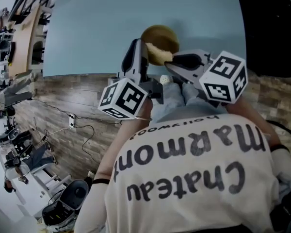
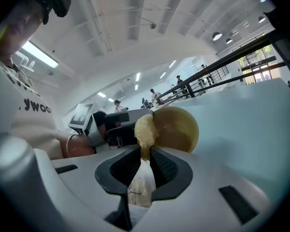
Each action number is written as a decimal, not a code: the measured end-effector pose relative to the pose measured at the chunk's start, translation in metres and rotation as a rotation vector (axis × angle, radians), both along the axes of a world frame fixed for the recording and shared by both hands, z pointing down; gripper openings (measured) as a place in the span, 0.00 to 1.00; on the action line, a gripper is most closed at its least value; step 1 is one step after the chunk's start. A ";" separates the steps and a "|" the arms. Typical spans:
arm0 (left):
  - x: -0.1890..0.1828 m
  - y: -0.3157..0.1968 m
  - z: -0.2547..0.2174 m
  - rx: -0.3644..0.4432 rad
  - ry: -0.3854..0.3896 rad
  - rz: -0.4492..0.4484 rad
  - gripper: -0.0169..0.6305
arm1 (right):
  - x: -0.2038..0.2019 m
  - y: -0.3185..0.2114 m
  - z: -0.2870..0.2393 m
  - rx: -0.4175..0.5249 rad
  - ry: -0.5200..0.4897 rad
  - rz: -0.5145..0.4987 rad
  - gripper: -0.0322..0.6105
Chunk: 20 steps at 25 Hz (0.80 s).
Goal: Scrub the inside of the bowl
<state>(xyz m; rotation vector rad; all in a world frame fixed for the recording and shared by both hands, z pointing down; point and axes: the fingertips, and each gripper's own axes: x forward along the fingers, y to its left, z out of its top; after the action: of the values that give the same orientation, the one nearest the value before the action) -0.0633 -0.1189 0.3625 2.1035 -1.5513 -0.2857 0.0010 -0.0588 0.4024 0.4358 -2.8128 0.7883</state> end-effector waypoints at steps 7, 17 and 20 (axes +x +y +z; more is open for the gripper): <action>0.007 0.011 -0.011 0.036 0.021 -0.006 0.08 | 0.006 0.015 -0.002 0.075 0.081 -0.035 0.16; -0.012 0.030 -0.030 0.080 0.025 0.069 0.07 | -0.018 0.027 -0.025 0.140 0.102 0.029 0.16; -0.018 0.043 -0.037 0.062 0.016 0.083 0.07 | -0.021 0.040 -0.040 0.125 0.101 0.064 0.16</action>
<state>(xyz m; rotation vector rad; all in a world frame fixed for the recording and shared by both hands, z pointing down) -0.0815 -0.0756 0.3255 2.2014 -1.4594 -0.3235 -0.0204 -0.0187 0.3622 0.5709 -2.7757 0.5859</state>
